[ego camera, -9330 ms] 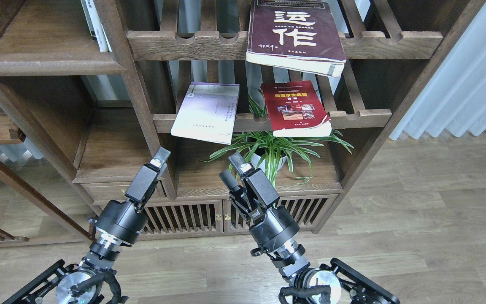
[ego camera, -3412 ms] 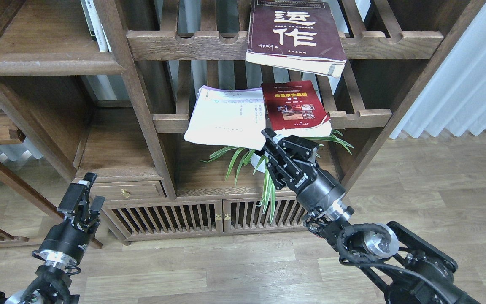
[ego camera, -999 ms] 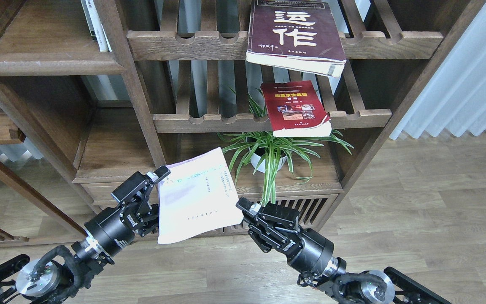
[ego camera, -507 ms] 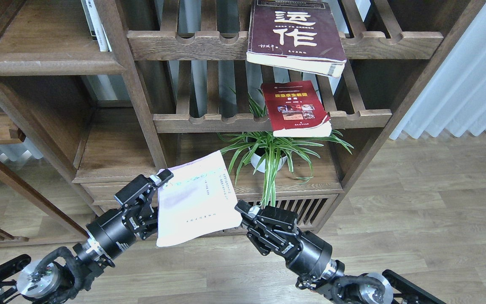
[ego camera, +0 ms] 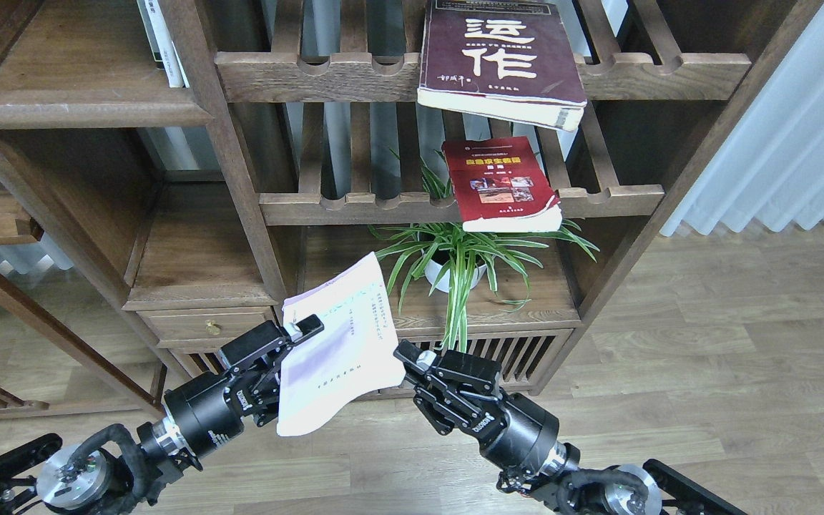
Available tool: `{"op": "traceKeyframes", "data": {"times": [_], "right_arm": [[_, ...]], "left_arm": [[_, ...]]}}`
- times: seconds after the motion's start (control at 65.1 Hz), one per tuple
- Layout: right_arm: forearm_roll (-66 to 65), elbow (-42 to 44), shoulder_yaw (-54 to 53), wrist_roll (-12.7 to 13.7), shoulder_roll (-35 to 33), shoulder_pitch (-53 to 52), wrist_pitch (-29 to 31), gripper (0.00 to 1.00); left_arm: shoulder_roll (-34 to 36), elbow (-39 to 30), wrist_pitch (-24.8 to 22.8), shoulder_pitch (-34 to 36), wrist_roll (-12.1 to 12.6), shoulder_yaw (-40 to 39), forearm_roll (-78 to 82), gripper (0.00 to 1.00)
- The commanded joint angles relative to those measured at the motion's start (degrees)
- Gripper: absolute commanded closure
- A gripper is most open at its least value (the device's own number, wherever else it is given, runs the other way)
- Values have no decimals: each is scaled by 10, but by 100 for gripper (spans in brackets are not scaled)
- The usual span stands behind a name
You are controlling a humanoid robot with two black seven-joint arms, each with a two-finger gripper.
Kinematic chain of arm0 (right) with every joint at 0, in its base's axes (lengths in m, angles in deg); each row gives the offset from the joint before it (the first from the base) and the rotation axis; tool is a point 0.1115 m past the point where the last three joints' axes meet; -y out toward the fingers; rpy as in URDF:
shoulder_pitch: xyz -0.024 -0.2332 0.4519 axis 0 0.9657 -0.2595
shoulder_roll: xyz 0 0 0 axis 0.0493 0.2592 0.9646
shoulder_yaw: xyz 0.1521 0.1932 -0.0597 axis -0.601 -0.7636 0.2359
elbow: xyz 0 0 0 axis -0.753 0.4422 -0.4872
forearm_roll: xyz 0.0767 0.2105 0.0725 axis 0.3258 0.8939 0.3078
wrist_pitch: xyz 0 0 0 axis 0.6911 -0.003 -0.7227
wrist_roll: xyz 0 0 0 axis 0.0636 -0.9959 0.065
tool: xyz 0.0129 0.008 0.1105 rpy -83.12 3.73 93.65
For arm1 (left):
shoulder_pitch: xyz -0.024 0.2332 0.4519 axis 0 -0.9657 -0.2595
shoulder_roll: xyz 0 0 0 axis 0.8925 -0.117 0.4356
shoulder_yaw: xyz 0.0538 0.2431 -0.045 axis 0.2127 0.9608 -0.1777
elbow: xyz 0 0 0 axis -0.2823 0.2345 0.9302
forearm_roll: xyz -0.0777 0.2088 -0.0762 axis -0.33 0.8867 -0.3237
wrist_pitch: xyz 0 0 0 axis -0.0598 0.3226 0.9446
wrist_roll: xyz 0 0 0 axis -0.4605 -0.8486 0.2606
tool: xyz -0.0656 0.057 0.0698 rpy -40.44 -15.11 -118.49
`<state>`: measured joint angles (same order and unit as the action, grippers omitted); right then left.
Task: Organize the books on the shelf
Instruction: 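Hold the white book between both grippers and lower it upright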
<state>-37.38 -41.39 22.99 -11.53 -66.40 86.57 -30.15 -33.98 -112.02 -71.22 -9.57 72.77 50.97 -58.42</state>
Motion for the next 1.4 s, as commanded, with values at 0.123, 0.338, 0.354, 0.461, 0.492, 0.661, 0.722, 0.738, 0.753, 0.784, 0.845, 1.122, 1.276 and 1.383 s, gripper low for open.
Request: {"op": "traceKeyframes", "data": {"times": [0.123, 0.338, 0.354, 0.461, 0.492, 0.661, 0.722, 0.738, 0.753, 0.784, 0.845, 1.122, 1.276, 1.383], "right_arm": [[0, 0, 0, 0, 0, 0, 0, 94], [0, 0, 0, 0, 0, 0, 0, 93], [0, 0, 0, 0, 0, 0, 0, 93], [0, 0, 0, 0, 0, 0, 0, 93], [0, 0, 0, 0, 0, 0, 0, 93], [0, 0, -1, 0, 0, -1, 0, 93], [0, 1, -3, 0, 0, -1, 0, 93], [0, 2, -3, 0, 0, -1, 0, 93], [0, 2, -4, 0, 0, -1, 0, 93], [0, 4, -5, 0, 0, -1, 0, 93], [0, 7, -7, 0, 0, 0, 0, 92], [-8, 8, -6, -2, 0, -3, 0, 58], [-64, 47, -11, -21, 0, -21, 0, 16], [-79, 55, -18, -55, -1, -21, 0, 13]], "left_arm": [[9, 0, 0, 0, 1, 0, 0, 60], [10, 0, 0, -1, -5, 0, 0, 92], [11, 0, 0, -1, -4, 0, 0, 92], [13, 0, 0, -1, -4, 0, 0, 92], [13, 0, 0, -1, -4, 0, 0, 92], [17, 0, 0, -2, -4, 0, 1, 92], [19, 0, 0, -2, -4, 1, 1, 92], [21, 0, 0, -2, -4, 1, 1, 92], [23, 0, 0, -2, -4, 2, 1, 92], [25, 0, 0, -2, -4, 3, 1, 92], [31, 0, 0, -1, -4, 8, 1, 92], [34, 0, 0, -2, -4, 8, 1, 92], [38, 0, 0, -2, -4, 8, 4, 92], [45, 0, 0, 0, -1, 8, 22, 92]]}}
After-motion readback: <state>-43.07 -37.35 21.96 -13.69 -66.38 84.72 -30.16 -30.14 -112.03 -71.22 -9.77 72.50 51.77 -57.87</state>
